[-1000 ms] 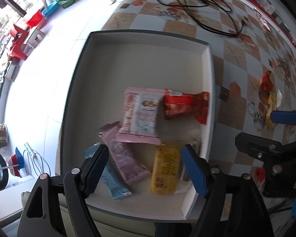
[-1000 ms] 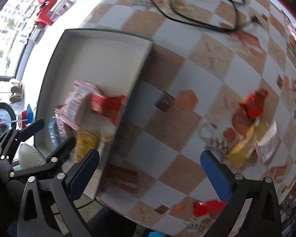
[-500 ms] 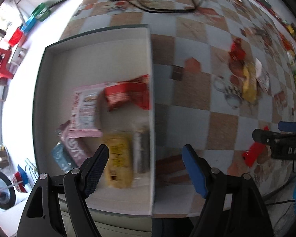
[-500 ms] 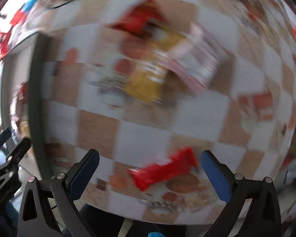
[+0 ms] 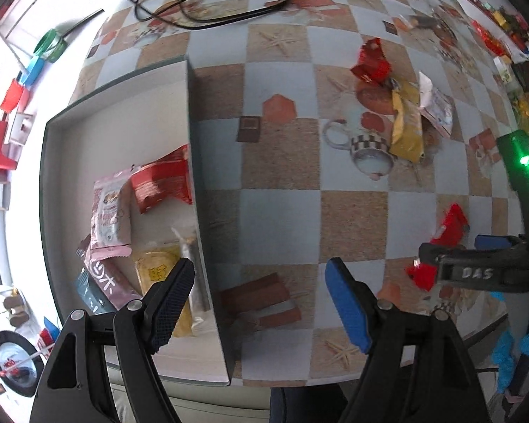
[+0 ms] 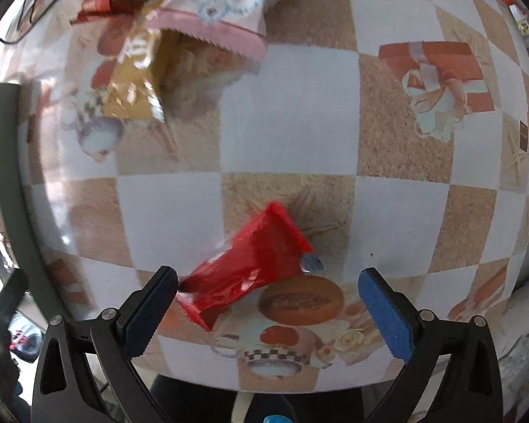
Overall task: Organize snacks
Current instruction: 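Move both open grippers back to the snack pile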
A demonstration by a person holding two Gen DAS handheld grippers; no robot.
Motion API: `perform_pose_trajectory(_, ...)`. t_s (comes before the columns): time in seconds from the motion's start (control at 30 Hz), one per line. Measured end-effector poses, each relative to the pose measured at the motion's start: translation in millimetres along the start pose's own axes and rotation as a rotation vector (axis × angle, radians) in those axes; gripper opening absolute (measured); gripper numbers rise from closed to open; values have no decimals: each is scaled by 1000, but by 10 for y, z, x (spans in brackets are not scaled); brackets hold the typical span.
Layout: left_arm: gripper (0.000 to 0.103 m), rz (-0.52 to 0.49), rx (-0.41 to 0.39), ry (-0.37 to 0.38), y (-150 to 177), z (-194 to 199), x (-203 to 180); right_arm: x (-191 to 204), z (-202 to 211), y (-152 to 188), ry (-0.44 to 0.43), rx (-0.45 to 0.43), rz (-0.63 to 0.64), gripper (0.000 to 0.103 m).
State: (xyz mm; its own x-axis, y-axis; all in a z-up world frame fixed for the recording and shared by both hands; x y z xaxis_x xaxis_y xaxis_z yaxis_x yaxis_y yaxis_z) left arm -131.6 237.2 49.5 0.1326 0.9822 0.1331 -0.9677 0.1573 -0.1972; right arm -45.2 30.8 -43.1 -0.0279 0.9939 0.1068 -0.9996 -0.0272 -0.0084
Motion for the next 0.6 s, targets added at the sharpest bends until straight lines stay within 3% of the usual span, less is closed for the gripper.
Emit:
perform_pose_trajectory(0.5, 80, -42, 33, 19, -437, -174, -1003, -666, -2, 80, 74, -58, 32, 103)
perform_pose_trajectory(0.6, 80, -43, 35, 27, -610, -228, -1203, -783, -40, 107, 47, -53, 35, 103)
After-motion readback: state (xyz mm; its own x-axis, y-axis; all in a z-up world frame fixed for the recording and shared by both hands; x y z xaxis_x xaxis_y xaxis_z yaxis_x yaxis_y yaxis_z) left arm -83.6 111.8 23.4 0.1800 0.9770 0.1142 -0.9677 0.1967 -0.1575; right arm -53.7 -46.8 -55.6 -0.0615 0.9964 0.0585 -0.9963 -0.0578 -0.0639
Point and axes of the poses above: each gripper's, at about its wrist camera, not at the fingertips, and z roughly against the way its jaws point, x to its left, y to its underside, the point moved 9 cm from there along -z, roughly the way its jaws point, and after that the axes turned 14 degrees about -x, right-handed, at the moved point
